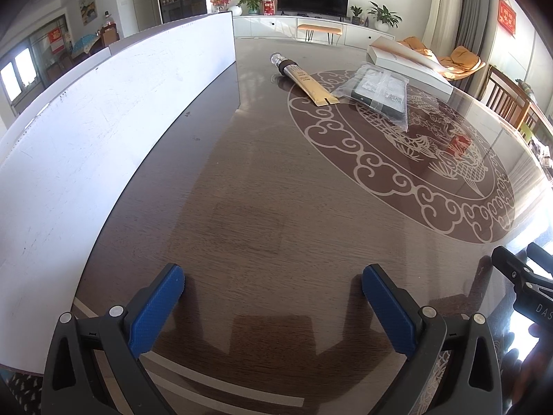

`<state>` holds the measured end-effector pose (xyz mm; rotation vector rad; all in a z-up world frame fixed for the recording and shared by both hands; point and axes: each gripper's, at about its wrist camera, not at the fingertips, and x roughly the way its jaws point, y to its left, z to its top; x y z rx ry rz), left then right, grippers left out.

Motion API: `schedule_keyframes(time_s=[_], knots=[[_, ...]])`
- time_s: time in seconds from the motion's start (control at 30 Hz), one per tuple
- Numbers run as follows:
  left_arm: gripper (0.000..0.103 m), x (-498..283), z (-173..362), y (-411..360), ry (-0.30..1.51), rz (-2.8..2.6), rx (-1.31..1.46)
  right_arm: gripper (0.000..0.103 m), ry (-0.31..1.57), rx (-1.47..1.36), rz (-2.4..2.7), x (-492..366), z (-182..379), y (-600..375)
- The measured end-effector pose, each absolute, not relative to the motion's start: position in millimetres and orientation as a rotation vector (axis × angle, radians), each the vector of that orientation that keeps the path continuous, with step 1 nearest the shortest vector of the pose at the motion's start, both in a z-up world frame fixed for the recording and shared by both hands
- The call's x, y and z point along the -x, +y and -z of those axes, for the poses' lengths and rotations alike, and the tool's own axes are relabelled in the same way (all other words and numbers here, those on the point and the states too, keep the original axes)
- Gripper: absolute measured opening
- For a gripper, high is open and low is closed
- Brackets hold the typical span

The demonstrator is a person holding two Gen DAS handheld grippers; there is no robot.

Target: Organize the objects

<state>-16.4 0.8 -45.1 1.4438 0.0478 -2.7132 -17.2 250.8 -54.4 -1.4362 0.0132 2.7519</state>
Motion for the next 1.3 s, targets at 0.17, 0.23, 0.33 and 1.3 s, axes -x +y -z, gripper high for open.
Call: schedule_keyframes(time_s=[0.17,0.23,0.33,1.3], knots=[[0.103,17,44,-9,0.092,2.67,-1.416,0.103,0.013,1.436,-2.752,17,54,251],[0.103,17,44,-9,0.092,2.67,-1.414,0.103,0.015,1.438,-2.752,18,55,251],[0.103,17,45,-9,0.092,2.671,-1.413,0.103,0.017,1.44,-2.751,19,55,250],[0.103,21,44,-8,0.096,2.672,-1.409,0.103,0.377,1.611,-2.64,292,47,160]])
